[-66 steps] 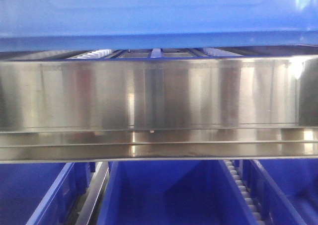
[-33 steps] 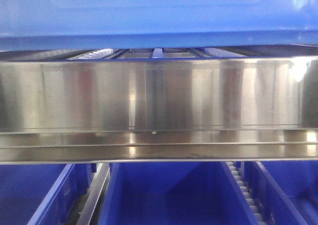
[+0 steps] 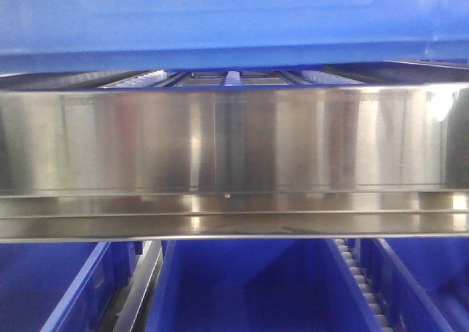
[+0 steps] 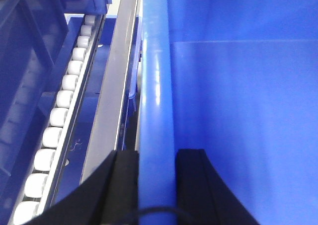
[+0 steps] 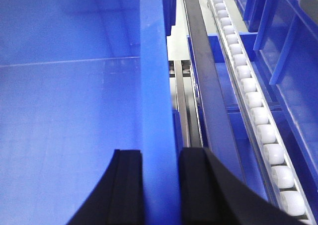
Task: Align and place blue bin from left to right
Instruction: 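Pull the held blue bin back off the roller shelf, then drive away from the shelf holding the bin with both grippers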
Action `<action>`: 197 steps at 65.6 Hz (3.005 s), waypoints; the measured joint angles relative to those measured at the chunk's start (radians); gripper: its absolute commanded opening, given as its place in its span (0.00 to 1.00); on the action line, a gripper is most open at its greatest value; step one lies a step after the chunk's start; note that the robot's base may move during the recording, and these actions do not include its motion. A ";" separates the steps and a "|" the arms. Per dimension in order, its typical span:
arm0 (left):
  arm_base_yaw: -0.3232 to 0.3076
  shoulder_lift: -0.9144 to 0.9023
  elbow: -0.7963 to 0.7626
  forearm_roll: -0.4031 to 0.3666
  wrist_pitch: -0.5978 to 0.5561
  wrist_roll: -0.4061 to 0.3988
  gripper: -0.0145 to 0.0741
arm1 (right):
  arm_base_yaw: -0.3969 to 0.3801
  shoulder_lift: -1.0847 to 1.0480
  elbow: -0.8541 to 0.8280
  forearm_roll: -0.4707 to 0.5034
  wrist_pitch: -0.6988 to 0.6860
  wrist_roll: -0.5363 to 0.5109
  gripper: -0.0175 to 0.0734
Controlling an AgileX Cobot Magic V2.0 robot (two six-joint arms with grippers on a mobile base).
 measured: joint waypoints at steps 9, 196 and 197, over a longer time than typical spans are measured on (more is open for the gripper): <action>0.000 0.000 0.000 0.000 0.000 0.000 0.04 | 0.000 0.000 0.000 0.000 0.000 0.000 0.12; 0.000 -0.004 0.000 0.005 0.002 0.000 0.04 | 0.000 0.000 0.000 -0.002 -0.015 0.000 0.12; 0.000 -0.004 0.000 0.005 0.002 0.000 0.04 | 0.000 0.000 0.000 -0.002 -0.015 0.000 0.12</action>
